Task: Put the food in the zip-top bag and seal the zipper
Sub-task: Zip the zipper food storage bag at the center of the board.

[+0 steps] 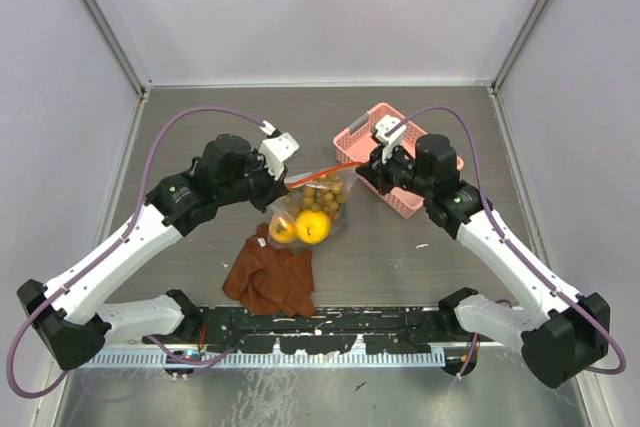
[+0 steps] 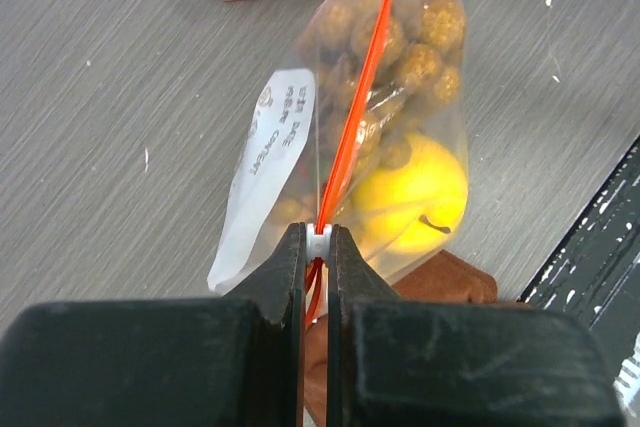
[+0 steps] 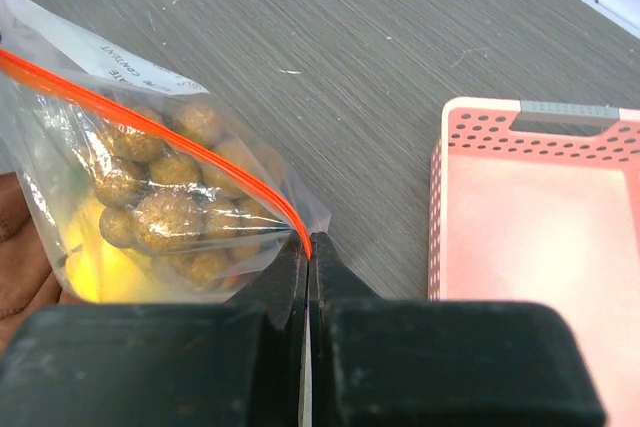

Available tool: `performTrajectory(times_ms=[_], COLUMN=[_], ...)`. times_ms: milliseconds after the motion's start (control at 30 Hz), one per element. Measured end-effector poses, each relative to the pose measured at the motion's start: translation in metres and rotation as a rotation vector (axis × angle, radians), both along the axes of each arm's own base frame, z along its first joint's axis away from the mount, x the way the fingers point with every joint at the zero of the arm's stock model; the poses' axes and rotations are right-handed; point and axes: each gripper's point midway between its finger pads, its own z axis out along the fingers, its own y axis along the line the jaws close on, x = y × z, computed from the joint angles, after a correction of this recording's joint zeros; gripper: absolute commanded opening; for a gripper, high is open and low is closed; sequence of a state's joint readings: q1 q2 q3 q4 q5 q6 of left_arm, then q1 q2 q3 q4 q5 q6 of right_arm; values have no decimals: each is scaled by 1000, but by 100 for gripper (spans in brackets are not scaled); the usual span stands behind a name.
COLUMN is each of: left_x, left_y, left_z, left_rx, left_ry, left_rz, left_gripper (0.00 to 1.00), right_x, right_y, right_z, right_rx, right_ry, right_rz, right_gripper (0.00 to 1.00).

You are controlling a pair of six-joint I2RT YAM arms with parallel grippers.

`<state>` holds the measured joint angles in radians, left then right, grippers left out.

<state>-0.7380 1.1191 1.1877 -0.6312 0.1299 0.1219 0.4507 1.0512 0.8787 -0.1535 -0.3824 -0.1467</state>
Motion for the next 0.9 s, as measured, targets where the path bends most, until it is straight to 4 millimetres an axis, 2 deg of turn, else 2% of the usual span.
performTrajectory(times_ms=[467,767,900], left_x=[14,23,29], left_y=[25,48,53], left_z=[-9,-16,-21], left_rx=[54,92,94], left_ry=[-7,14,36], left_rz=[147,252,287], left_gripper=[0,0,0], right_x=[13,33,38], right_y=[-19,-33,-30], right_z=[-8,-27,-32], right_rx=[20,35,54], right_ry=[43,101,117], right_rz=[-103,-181,-170], right_gripper=[1,1,1])
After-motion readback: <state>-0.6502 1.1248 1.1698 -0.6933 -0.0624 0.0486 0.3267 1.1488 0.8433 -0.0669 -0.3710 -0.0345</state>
